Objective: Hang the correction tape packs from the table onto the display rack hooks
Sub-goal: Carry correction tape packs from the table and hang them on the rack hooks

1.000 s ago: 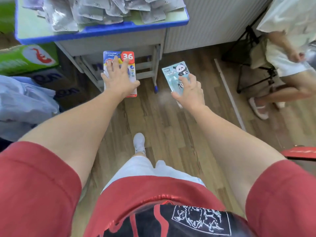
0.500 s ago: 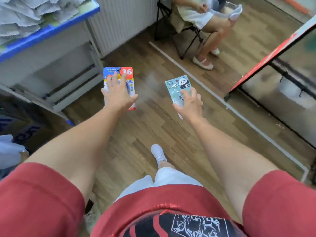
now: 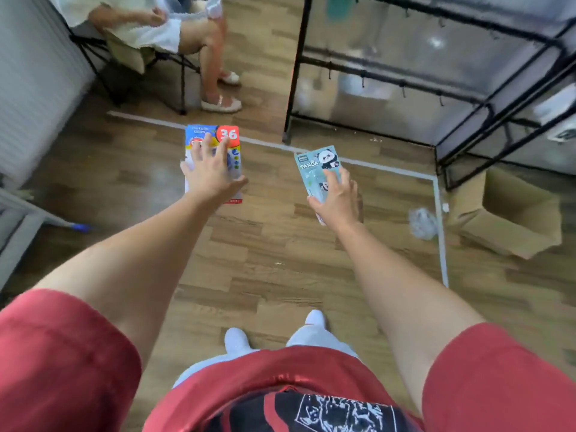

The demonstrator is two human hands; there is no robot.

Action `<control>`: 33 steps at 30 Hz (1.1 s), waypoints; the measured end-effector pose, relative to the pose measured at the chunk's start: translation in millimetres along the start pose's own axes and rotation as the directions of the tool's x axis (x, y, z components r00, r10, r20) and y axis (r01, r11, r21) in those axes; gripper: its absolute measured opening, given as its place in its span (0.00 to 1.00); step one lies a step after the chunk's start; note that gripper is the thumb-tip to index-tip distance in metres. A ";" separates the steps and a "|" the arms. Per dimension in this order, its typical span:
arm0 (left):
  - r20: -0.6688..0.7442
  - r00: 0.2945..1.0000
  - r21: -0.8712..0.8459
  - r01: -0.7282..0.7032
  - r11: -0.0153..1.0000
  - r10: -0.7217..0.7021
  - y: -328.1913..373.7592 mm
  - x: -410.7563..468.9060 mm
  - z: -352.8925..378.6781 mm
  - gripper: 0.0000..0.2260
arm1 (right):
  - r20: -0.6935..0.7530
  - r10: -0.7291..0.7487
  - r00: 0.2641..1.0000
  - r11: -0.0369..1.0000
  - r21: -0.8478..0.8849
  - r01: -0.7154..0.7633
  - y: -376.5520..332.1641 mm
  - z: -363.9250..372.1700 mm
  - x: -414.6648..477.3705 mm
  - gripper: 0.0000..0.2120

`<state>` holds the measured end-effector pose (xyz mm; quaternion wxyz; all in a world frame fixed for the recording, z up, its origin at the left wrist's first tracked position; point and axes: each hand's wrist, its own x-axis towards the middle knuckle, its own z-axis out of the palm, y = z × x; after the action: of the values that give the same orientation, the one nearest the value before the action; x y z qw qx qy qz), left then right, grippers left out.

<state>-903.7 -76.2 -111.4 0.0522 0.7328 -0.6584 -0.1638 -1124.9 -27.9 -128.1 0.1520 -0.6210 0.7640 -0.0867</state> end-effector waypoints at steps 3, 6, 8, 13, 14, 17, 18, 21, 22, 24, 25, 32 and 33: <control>-0.001 0.996 -0.003 -0.087 0.996 0.087 66.7 8.1 12.4 0.38 | -0.039 0.084 0.996 0.996 0.015 -0.084 56.0 -25.3 6.2 0.30; -0.032 0.987 -0.024 -0.157 0.987 0.157 136.2 18.9 20.6 0.37 | -0.096 0.143 0.985 0.989 0.056 -0.138 109.7 -56.2 23.8 0.31; -0.067 0.979 -0.045 -0.196 0.980 0.193 182.2 28.6 23.6 0.35 | -0.146 0.161 0.976 0.986 0.076 -0.151 143.4 -78.6 39.9 0.31; -0.168 0.946 -0.083 -0.295 0.952 0.278 275.0 59.2 25.3 0.34 | -0.266 0.171 0.949 0.983 0.114 -0.146 201.9 -132.3 87.6 0.30; -0.176 0.939 -0.073 -0.312 0.947 0.295 288.2 66.5 23.2 0.34 | -0.284 0.175 0.943 0.983 0.108 -0.150 208.7 -142.3 96.4 0.30; -0.229 0.914 -0.051 -0.355 0.933 0.335 320.7 91.2 9.4 0.33 | -0.334 0.161 0.929 0.986 0.101 -0.134 221.2 -170.8 126.3 0.31; -0.249 0.904 -0.043 -0.367 0.929 0.346 329.9 101.2 3.4 0.33 | -0.349 0.158 0.924 0.986 0.104 -0.130 223.4 -179.7 138.5 0.30; -0.294 0.875 -0.006 -0.405 0.914 0.385 355.0 136.7 -14.7 0.34 | -0.408 0.157 0.899 0.985 0.130 -0.113 224.4 -205.7 181.4 0.30; -0.309 0.865 0.005 -0.414 0.910 0.395 363.4 151.5 -20.8 0.35 | -0.435 0.147 0.888 0.986 0.134 -0.098 222.4 -215.0 198.2 0.30; -0.339 0.852 0.015 -0.420 0.908 0.399 379.1 183.3 -34.7 0.35 | -0.478 0.125 0.870 0.989 0.134 -0.069 216.0 -232.7 232.0 0.30; -0.356 0.845 0.016 -0.422 0.907 0.399 386.6 199.9 -42.6 0.34 | -0.492 0.118 0.862 0.989 0.138 -0.056 212.5 -241.2 248.8 0.29; -0.461 0.766 0.051 -0.480 0.876 0.447 444.5 311.4 -114.2 0.34 | -0.604 0.078 0.793 0.991 0.134 0.004 189.4 -300.3 364.6 0.29; -0.476 0.755 0.049 -0.491 0.870 0.452 452.6 325.6 -124.0 0.34 | -0.615 0.065 0.786 0.992 0.126 0.016 186.5 -308.7 379.7 0.29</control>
<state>-1268.5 -471.0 81.7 0.2794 0.5577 -0.7815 0.0122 -1471.1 -375.7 54.5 -0.0669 -0.5378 0.7728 -0.3304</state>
